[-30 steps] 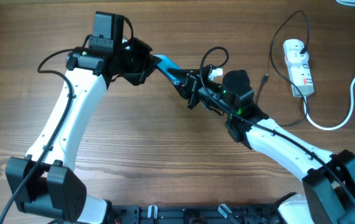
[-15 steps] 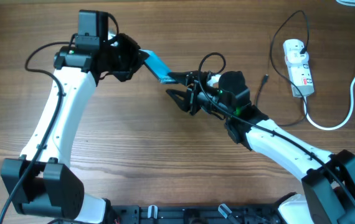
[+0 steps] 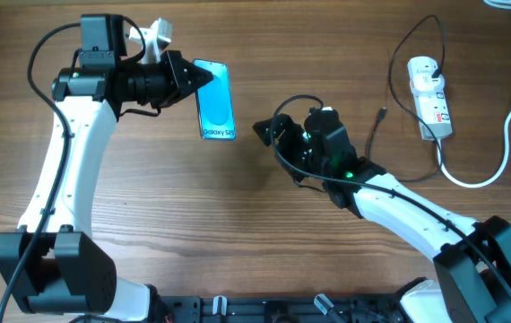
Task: Plug charger to phone and switch on socket
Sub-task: 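Open the right gripper and withdraw it, leaving the phone in the left gripper, then move the right gripper to the black USB-C cable end on the table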
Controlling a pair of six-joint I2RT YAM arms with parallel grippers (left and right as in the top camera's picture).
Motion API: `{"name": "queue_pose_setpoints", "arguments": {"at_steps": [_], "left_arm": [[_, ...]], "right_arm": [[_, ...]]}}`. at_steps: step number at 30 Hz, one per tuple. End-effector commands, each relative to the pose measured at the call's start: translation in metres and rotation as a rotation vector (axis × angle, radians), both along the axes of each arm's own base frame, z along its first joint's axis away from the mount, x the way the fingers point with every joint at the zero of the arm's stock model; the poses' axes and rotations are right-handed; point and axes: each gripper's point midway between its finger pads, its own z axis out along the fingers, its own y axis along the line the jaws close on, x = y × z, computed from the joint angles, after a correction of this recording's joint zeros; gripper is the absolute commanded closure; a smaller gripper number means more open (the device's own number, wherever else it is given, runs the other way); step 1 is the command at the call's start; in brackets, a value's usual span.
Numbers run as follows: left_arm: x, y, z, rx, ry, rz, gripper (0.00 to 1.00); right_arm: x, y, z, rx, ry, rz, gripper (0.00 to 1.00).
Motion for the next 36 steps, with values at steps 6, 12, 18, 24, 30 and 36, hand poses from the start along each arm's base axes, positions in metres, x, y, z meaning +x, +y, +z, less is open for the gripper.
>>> {"name": "queue_pose_setpoints", "arguments": {"at_steps": [6,12,18,24,30,36], "left_arm": [[-0.006,-0.005,0.01,-0.141,0.189,0.092,0.96],[-0.003,0.001,0.004,-0.182,0.359,0.252,0.96],[-0.003,0.003,0.001,-0.179,0.384,0.277,0.96],[-0.002,0.005,0.0,-0.168,0.381,0.287,0.96],[-0.002,0.005,-0.001,-0.166,0.382,0.29,0.96],[-0.007,0.012,-0.013,-0.112,0.42,0.329,0.96]], "right_arm": [[0.001,-0.008,-0.008,-0.106,-0.057,0.035,0.0],[-0.006,-0.011,-0.017,-0.129,-0.016,0.041,0.01],[-0.011,-0.017,-0.017,-0.221,-0.075,0.117,0.01],[-0.024,-0.065,0.005,-0.437,-0.121,0.051,0.0],[-0.06,-0.106,0.031,-0.542,-0.102,0.015,0.0],[-0.057,-0.126,0.036,-0.583,-0.108,-0.058,0.01]]}}
